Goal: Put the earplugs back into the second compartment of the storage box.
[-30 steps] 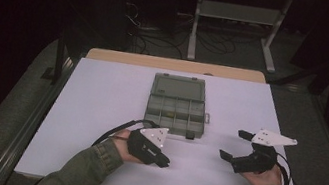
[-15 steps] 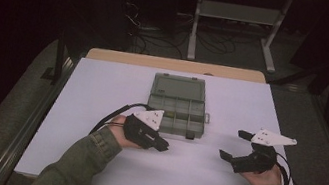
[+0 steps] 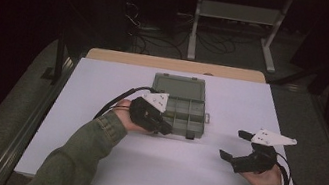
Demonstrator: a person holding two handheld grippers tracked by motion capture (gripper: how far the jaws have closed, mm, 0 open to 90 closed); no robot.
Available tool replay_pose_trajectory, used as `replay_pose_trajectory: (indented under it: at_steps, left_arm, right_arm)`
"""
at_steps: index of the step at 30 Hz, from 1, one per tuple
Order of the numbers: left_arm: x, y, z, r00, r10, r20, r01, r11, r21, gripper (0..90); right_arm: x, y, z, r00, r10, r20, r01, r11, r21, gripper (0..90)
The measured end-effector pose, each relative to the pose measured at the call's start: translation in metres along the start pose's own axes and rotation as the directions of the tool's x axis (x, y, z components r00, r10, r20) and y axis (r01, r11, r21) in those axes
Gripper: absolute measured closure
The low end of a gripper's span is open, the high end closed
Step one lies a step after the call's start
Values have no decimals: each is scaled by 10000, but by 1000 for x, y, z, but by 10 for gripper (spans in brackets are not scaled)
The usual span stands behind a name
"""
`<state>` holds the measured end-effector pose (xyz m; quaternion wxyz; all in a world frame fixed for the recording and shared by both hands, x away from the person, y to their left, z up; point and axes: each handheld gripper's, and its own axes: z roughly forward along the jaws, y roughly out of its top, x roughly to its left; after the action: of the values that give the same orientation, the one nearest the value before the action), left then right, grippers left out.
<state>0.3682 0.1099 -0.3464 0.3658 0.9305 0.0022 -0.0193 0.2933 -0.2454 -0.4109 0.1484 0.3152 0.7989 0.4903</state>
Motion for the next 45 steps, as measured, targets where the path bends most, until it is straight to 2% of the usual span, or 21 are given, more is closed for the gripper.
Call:
replay_pose_trajectory:
  at_steps: [5,8,15,22,34,39,42,45]
  left_arm:
    - [11,7,-5,9998,-45,-184,45,10000,26,827]
    - [19,9,-7,9995,-292,-76,290,9993,-248,827]
    - [33,12,-7,9983,-527,-237,517,9979,-396,832]
    - [48,16,-13,9946,-808,-659,768,9952,-608,834]
    - [73,9,-9,9811,-1540,-1175,1409,9836,-1128,849]
    - [83,1,-5,9695,-2096,-1272,1922,9718,-1363,850]
    - [88,-3,0,9625,-2295,-1445,2136,9698,-1175,850]
    - [91,-5,4,9574,-2434,-1555,2260,9666,-1212,849]
  right_arm:
    - [0,0,0,10000,-15,-8,15,10000,3,2]
    - [0,0,0,10000,12,3,-12,10000,-3,2]
    - [0,0,0,10000,8,-9,-8,10000,-29,2]
    - [0,0,0,10000,8,-26,-9,10000,-41,2]
    - [0,0,0,10000,-5,-32,5,10000,6,2]
    - [0,0,0,10000,4,-33,-4,10000,1,2]
    - [0,0,0,10000,12,-37,-12,10000,-2,2]
    - [0,0,0,10000,17,-56,-17,10000,23,2]
